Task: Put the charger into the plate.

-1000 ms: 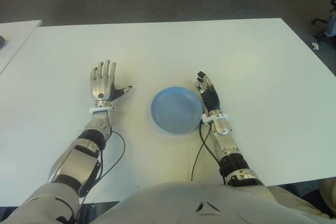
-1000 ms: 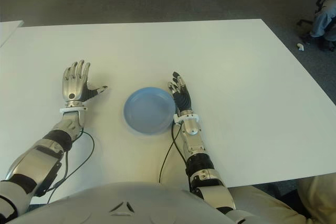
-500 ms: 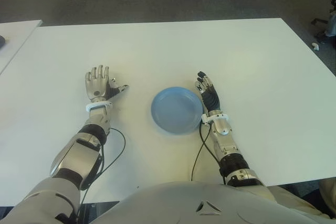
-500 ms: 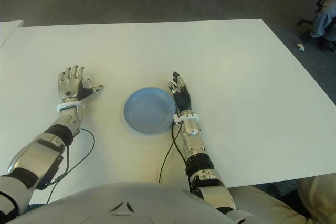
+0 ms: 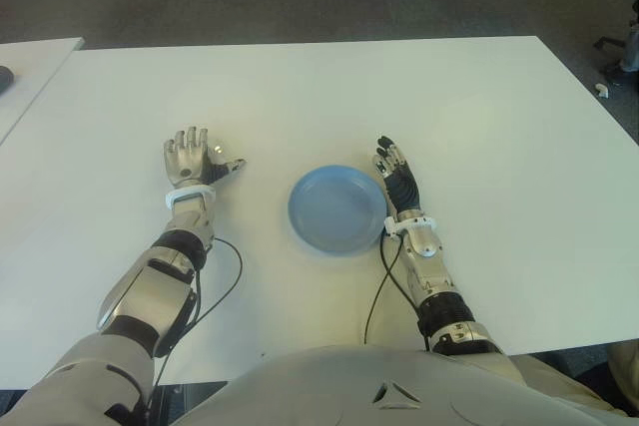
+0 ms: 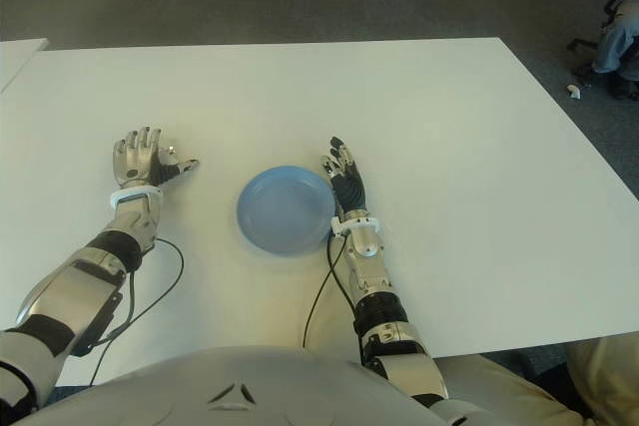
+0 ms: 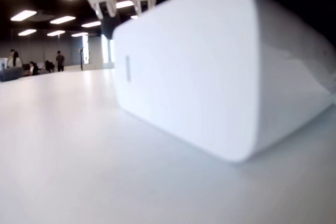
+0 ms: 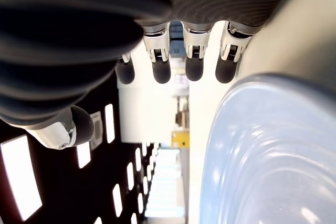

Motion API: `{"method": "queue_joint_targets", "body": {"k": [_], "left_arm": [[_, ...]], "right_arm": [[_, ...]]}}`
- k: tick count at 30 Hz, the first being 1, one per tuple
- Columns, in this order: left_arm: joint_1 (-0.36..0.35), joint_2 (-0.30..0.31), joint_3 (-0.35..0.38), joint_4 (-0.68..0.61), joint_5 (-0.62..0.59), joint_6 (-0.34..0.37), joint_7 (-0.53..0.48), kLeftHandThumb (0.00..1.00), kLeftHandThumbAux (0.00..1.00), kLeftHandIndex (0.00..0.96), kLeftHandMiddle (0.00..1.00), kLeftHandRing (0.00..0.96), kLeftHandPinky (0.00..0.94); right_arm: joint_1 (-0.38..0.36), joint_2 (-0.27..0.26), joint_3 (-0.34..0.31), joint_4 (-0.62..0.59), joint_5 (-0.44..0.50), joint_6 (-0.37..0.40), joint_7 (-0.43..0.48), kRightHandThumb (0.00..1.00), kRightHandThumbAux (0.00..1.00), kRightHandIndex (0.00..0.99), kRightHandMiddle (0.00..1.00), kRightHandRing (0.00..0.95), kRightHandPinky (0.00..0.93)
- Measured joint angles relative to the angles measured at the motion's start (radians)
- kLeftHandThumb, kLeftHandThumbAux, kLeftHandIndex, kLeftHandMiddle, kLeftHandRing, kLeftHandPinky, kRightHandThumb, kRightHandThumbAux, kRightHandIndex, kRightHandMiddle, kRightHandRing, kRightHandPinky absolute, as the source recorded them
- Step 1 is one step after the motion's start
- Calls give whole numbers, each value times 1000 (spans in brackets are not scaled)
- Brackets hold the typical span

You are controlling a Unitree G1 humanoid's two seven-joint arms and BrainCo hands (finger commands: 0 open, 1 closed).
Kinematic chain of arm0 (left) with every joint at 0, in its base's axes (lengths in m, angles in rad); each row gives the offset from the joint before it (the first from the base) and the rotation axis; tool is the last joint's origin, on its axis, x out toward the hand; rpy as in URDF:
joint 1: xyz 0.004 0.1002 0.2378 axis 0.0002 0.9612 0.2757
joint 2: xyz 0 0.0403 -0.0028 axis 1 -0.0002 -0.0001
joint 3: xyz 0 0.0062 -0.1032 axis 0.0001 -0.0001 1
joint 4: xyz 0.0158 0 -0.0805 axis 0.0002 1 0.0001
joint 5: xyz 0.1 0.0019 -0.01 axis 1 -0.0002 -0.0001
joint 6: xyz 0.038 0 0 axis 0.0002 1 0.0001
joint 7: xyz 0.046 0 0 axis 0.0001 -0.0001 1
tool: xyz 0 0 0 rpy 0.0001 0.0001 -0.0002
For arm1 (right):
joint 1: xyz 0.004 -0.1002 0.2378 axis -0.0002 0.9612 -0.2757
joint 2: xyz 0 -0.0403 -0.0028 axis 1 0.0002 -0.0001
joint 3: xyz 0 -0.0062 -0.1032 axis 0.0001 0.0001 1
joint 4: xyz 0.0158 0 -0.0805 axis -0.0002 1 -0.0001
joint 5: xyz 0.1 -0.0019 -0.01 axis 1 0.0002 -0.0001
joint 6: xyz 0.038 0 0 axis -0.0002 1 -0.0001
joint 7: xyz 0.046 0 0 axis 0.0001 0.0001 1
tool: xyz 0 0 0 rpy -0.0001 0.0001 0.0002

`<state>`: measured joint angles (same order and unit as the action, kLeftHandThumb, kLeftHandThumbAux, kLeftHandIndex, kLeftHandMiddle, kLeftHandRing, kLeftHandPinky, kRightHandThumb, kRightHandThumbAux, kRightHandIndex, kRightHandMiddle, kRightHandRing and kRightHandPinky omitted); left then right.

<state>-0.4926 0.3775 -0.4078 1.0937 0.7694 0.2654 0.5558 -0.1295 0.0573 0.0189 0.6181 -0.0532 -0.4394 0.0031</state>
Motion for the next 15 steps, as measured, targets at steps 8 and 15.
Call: {"method": "queue_joint_targets", "body": {"k": [8, 15], "left_arm": [[10, 10, 1, -74, -26, 45, -120, 181, 300, 0, 0, 0, 0], [55, 28, 1, -193, -43, 95, -209, 211, 302, 0, 0, 0, 17]], "right_arm": [[1, -1, 1, 0, 0, 0, 2, 205, 407, 0, 0, 0, 82], [1, -1, 2, -2, 0, 0, 2, 204, 405, 0, 0, 0, 83]]}}
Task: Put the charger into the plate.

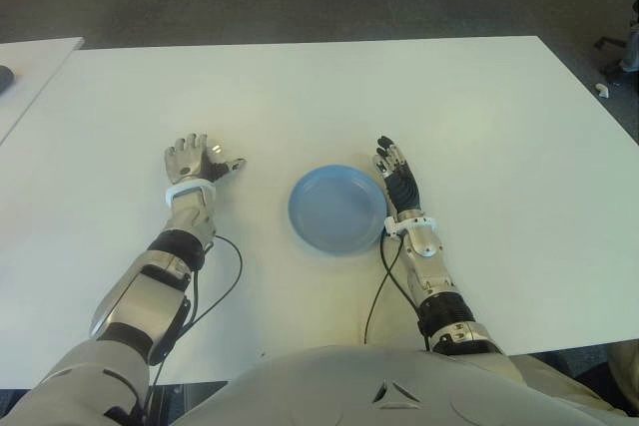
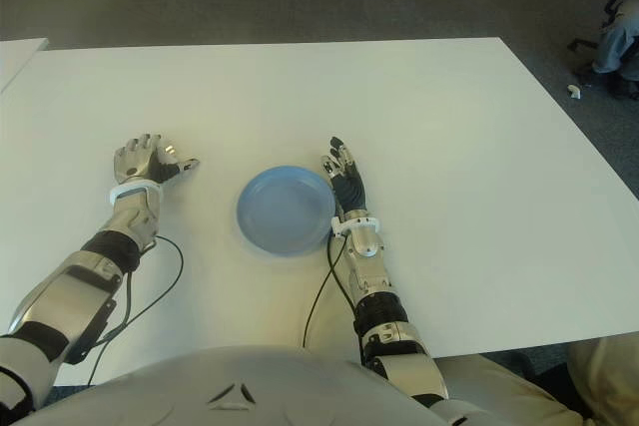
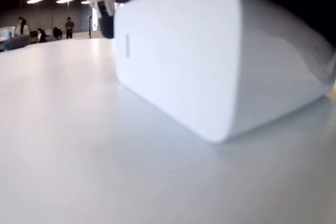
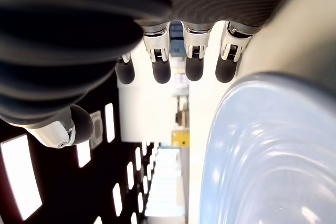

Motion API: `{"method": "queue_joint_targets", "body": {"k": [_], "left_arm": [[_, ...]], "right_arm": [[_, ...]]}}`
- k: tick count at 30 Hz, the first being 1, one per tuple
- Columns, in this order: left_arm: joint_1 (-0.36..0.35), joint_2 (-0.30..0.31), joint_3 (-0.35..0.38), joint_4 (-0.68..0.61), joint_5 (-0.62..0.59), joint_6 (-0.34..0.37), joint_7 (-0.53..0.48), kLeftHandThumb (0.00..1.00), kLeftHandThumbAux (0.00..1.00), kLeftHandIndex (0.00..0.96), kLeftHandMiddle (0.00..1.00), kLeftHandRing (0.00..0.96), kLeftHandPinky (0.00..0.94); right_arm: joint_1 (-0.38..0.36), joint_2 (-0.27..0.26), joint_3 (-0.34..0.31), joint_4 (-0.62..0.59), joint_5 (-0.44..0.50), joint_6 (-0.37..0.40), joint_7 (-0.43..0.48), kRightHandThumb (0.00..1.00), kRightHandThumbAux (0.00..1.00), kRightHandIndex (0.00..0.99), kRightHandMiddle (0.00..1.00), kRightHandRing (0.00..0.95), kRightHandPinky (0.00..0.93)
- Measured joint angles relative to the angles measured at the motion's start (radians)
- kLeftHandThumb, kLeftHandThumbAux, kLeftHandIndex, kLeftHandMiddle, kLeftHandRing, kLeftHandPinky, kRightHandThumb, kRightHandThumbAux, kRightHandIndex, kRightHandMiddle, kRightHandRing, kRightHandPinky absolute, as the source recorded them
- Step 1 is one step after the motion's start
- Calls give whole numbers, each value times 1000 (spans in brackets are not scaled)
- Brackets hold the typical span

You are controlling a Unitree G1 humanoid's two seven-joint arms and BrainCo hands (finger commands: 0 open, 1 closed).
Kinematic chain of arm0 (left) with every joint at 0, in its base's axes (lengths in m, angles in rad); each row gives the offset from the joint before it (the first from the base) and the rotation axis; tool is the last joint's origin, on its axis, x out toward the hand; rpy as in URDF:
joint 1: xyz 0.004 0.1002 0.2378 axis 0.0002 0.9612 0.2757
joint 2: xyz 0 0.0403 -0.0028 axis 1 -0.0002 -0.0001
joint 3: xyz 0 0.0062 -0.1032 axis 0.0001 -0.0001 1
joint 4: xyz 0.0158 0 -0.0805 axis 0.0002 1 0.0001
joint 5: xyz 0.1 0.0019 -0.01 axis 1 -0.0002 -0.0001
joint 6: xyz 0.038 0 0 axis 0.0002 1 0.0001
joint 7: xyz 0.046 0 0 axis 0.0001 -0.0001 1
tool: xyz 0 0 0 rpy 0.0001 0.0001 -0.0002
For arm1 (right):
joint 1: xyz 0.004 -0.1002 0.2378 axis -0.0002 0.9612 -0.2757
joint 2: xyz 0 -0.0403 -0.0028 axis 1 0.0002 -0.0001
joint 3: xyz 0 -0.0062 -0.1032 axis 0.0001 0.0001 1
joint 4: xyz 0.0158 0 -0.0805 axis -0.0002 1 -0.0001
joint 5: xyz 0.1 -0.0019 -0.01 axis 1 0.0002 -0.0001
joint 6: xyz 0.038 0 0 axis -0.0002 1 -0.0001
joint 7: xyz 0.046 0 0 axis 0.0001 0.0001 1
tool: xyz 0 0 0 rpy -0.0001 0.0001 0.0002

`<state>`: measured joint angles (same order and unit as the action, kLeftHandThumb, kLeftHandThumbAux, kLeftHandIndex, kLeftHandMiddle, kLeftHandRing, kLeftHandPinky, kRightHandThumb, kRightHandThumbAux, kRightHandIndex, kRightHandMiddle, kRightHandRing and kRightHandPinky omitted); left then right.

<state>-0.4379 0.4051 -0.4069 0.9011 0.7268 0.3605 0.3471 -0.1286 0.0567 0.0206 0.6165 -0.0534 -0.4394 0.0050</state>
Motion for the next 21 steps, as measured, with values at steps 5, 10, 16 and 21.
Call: {"method": "queue_joint_targets", "body": {"k": [5, 10, 16, 21], "left_arm": [[40, 13, -1, -96, -1, 37, -61, 220, 294, 0, 0, 0, 66], [85, 22, -4, -198, 1, 73, -110, 225, 292, 0, 0, 0, 104], [133, 25, -7, -285, 5, 115, -147, 222, 289, 0, 0, 0, 143], [146, 20, -8, -299, 10, 128, -144, 219, 299, 0, 0, 2, 155]], "right_arm": [[0, 1, 1, -1, 0, 0, 1, 202, 407, 0, 0, 0, 83], [0, 1, 0, -2, 0, 0, 3, 200, 408, 0, 0, 0, 83], [0, 1, 0, -3, 1, 0, 4, 189, 421, 0, 0, 0, 87], [0, 1, 1, -3, 0, 0, 4, 183, 423, 0, 0, 0, 87]]}}
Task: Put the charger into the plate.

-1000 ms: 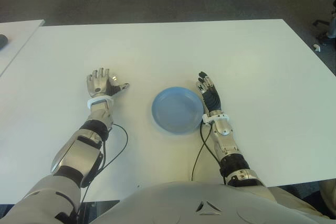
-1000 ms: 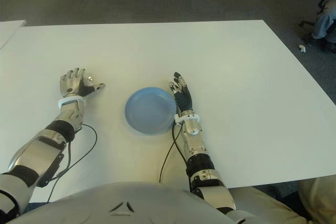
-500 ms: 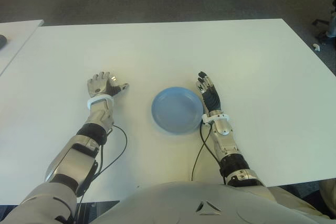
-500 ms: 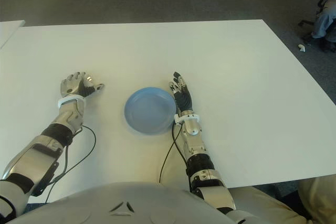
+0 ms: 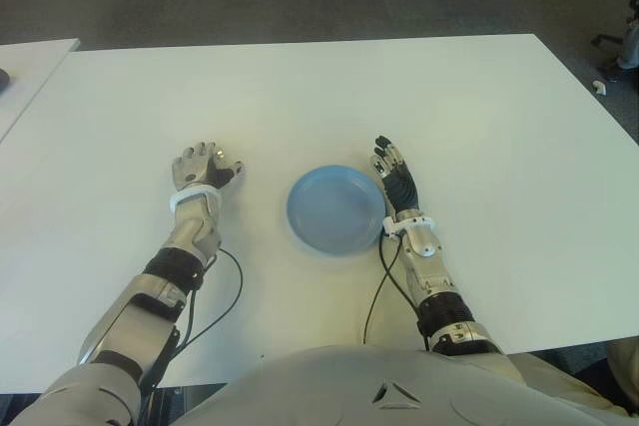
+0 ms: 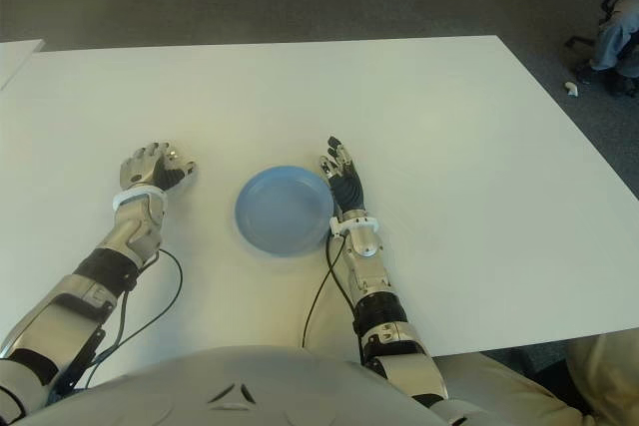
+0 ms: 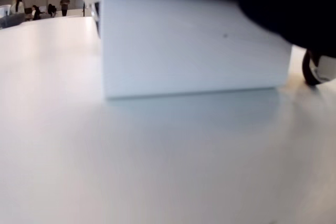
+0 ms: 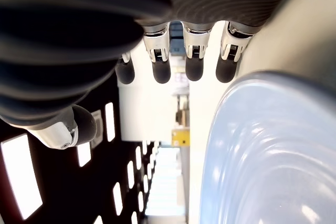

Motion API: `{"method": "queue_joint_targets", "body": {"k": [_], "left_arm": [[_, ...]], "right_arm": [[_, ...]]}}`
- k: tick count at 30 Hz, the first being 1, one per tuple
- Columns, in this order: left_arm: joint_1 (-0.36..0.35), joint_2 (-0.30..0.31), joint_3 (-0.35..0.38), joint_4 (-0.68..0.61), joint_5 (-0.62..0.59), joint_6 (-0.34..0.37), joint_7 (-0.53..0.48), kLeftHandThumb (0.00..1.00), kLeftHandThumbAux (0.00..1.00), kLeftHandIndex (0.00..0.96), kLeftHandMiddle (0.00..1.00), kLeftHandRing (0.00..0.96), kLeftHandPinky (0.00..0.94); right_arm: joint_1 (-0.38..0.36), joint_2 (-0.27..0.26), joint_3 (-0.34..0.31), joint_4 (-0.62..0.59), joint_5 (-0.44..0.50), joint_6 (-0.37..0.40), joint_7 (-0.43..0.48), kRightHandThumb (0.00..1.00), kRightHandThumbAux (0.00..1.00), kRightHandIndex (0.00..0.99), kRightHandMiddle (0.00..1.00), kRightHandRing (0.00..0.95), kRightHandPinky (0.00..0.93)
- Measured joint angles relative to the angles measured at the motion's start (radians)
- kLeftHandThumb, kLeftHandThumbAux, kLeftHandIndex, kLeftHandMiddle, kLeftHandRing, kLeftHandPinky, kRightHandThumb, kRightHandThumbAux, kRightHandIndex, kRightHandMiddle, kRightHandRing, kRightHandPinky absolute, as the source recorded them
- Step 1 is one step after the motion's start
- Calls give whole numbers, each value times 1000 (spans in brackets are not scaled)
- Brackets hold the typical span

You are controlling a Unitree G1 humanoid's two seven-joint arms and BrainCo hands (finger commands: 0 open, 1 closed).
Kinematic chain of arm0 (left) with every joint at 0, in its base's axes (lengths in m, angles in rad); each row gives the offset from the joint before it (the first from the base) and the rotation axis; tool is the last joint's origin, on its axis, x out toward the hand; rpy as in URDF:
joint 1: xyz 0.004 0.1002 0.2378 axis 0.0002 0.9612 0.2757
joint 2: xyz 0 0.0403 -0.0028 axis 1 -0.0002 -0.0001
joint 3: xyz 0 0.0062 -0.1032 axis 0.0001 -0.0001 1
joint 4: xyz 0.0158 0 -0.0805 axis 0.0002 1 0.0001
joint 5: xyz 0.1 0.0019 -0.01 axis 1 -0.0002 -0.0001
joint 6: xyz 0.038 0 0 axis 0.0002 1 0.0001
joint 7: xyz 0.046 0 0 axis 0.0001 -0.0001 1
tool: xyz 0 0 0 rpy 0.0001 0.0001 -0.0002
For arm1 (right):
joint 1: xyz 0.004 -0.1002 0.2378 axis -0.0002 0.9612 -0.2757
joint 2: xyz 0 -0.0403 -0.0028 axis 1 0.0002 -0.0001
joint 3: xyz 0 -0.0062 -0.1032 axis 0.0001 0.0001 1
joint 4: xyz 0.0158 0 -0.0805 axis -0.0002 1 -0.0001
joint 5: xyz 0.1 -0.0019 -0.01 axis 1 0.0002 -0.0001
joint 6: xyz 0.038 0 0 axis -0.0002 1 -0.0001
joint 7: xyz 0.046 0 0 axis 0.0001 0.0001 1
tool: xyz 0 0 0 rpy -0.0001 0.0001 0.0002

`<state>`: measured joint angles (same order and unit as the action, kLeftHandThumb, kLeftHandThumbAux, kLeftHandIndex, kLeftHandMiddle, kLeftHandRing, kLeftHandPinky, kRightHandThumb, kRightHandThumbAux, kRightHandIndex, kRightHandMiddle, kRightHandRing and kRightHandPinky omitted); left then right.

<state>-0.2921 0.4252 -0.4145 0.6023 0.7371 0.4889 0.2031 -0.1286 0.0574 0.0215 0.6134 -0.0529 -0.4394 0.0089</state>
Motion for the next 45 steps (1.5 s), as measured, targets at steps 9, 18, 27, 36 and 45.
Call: {"method": "queue_joint_targets", "body": {"k": [9, 18, 27, 36, 45], "left_arm": [[-8, -29, 8, 94, -2, -29, 124, 198, 335, 0, 0, 1, 59], [-31, -56, 13, 220, -3, -95, 279, 166, 369, 0, 0, 0, 3], [-41, -75, 13, 274, -1, -102, 353, 112, 373, 0, 0, 0, 0], [-50, -78, 13, 307, -1, -135, 401, 93, 347, 0, 0, 0, 0], [-50, -63, 24, 348, -11, -280, 479, 157, 283, 0, 0, 0, 0]], "right_arm": [[3, 0, 2, 0, 0, 1, 0, 188, 419, 0, 0, 0, 80], [5, 0, 0, -2, 0, 1, 0, 197, 412, 0, 0, 0, 74], [6, -1, 0, 0, 4, 3, 12, 186, 416, 0, 0, 0, 81], [6, -3, -1, 1, 5, 3, 18, 173, 415, 0, 0, 0, 73], [6, -6, -2, 1, 4, 3, 20, 170, 418, 0, 0, 0, 63]]}}
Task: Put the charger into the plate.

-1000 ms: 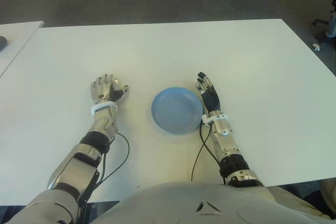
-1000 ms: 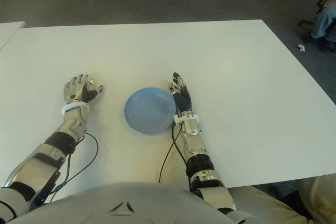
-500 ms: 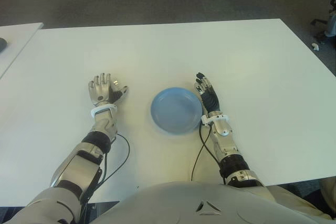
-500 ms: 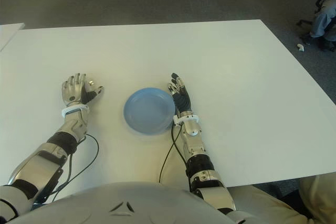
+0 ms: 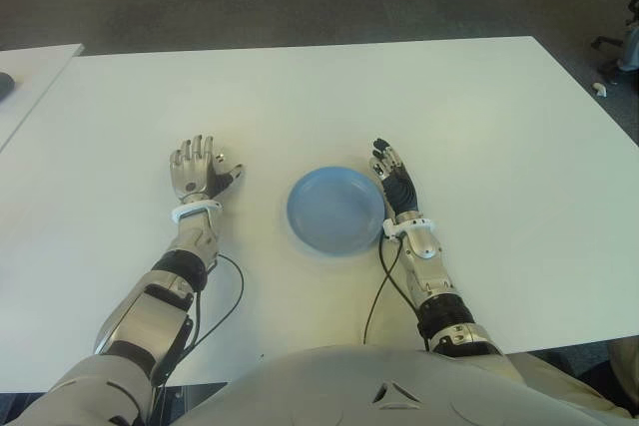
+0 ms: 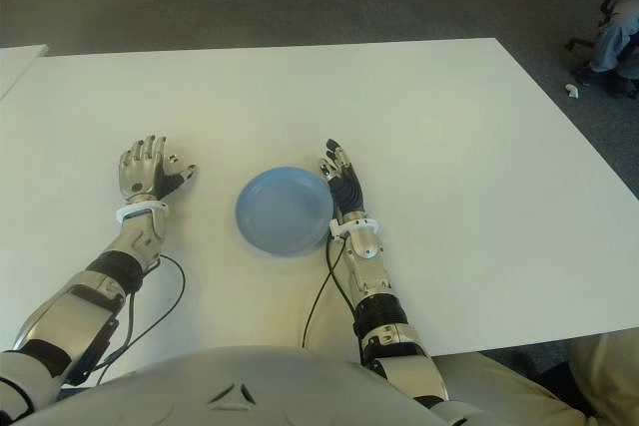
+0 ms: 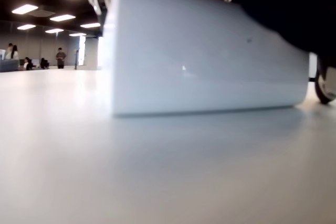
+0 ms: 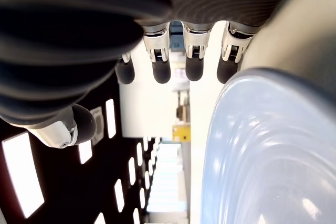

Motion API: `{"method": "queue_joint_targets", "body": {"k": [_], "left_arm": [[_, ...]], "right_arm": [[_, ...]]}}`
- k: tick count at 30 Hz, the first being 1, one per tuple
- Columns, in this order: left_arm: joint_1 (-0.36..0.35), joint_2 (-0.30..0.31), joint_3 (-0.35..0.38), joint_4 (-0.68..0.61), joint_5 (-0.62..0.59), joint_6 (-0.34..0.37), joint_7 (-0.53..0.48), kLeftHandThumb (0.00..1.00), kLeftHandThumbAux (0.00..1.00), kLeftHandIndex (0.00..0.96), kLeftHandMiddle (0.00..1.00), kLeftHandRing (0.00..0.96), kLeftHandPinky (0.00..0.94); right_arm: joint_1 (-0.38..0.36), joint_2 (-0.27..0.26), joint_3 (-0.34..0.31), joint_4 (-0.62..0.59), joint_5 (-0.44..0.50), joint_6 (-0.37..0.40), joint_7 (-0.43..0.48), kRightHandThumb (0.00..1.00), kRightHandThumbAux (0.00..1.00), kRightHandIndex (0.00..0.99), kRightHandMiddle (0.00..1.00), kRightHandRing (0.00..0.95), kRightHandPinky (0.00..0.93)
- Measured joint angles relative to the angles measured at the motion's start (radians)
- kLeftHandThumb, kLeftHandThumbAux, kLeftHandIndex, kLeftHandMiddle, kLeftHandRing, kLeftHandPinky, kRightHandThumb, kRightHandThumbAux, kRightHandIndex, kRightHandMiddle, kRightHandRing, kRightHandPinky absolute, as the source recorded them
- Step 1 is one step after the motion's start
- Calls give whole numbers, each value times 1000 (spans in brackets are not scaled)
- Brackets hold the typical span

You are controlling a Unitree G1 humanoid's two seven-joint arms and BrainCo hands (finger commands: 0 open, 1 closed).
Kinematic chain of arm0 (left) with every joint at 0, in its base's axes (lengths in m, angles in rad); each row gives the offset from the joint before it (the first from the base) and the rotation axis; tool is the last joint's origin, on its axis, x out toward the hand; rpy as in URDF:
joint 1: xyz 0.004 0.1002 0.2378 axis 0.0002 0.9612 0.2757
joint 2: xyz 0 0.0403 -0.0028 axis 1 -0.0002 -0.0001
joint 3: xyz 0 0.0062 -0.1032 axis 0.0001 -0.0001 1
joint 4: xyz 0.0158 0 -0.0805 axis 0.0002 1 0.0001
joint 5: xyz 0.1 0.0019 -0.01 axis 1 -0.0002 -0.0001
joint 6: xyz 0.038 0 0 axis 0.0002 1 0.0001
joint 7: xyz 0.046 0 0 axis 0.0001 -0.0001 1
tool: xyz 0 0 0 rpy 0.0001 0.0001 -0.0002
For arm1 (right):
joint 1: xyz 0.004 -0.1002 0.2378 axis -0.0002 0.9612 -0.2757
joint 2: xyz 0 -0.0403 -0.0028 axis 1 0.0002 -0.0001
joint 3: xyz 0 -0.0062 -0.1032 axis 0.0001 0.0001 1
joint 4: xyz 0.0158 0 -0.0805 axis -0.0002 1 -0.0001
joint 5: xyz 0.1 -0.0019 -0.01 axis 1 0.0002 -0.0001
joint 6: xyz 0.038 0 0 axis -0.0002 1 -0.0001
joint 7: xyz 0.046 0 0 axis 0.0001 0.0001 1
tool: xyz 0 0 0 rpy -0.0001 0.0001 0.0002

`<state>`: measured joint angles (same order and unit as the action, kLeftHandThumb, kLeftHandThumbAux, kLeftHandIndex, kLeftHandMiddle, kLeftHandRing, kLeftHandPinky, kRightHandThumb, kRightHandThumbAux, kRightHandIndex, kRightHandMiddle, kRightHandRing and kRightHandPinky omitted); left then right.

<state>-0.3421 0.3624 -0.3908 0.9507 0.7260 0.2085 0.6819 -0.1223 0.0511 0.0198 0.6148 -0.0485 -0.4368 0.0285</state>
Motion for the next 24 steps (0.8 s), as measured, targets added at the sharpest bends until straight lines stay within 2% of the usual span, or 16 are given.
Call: {"method": "queue_joint_targets", "body": {"k": [12, 24], "left_arm": [[2, 14, 3, 42, -4, -132, 88, 205, 225, 0, 0, 0, 0], [-2, 15, 9, 67, -21, -177, 117, 207, 211, 0, 0, 0, 1]], "right_arm": [[0, -3, 0, 0, 0, 0, 0, 157, 431, 0, 0, 0, 62], [0, -3, 0, 0, 0, 0, 1, 171, 440, 0, 0, 0, 63]]}}
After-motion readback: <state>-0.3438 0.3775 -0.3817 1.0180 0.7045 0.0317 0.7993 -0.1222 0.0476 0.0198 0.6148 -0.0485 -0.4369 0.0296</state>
